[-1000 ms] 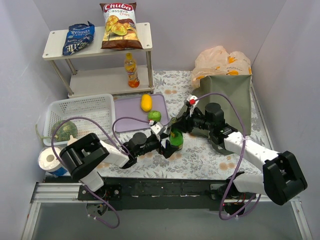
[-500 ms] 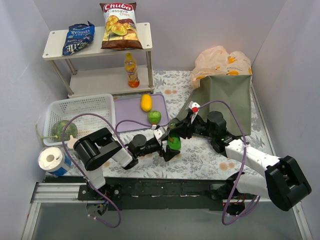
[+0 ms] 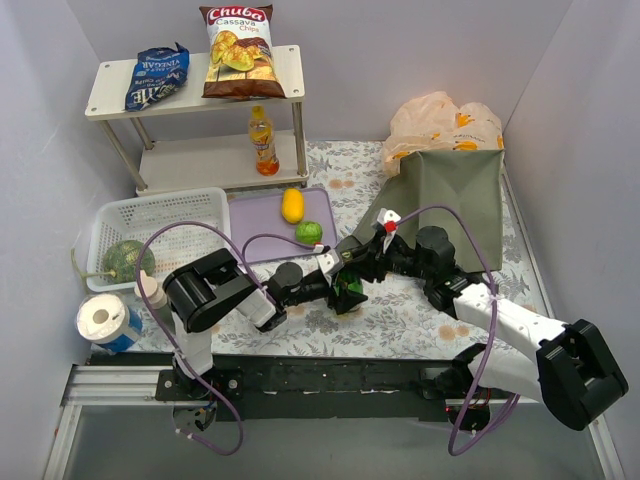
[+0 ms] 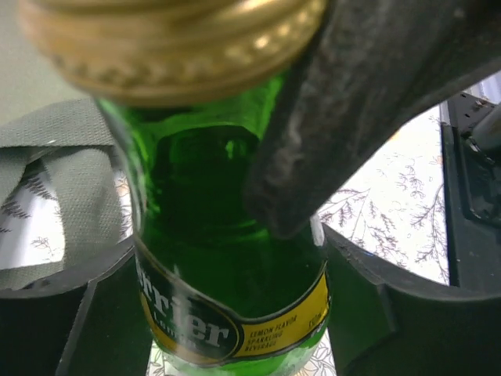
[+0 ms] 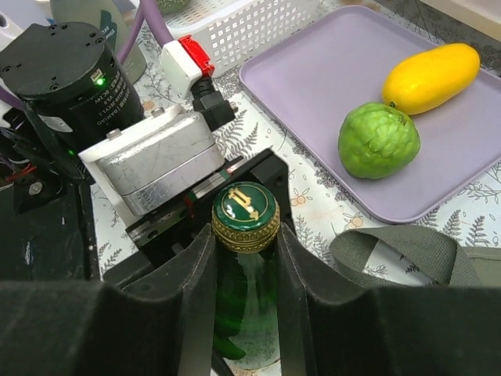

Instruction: Untie the knot of the grocery bags and take out the mixed food

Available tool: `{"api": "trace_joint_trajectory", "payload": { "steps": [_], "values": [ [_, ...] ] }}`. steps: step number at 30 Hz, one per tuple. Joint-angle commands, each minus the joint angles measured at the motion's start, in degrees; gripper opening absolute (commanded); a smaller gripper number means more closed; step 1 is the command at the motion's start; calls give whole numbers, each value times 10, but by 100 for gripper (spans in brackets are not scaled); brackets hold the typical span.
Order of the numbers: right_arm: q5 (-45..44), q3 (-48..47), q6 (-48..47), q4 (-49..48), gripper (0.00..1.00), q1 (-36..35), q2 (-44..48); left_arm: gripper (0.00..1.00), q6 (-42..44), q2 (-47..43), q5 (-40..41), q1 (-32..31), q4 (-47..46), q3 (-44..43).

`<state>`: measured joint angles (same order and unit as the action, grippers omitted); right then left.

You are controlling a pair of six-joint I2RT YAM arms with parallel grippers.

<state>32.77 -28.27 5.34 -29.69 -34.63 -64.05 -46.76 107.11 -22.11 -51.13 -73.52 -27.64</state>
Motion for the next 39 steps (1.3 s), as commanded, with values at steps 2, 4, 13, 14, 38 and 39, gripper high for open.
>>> {"api": "trace_joint_trajectory", "payload": {
  "steps": [2,4,13,14,38,39],
  "values": [
    [-7,-19,-11,-15,1,-5,30,7,6,-11,-64,-1,12,-11],
    [-37,-36,-13,30,29,-4,30,0,9,-26,-75,-1,40,-8],
    [-172,-329,-89,363,98,28,27,0,112,-248,-24,5,311,-45],
    [-181,-353,-89,381,98,33,23,0,118,-285,-9,5,338,-71],
    [-229,-408,-122,427,99,153,-11,0,105,-158,370,307,359,-316],
    [-231,-406,-127,429,98,154,-8,0,103,-139,371,323,353,-322]
  ]
}}
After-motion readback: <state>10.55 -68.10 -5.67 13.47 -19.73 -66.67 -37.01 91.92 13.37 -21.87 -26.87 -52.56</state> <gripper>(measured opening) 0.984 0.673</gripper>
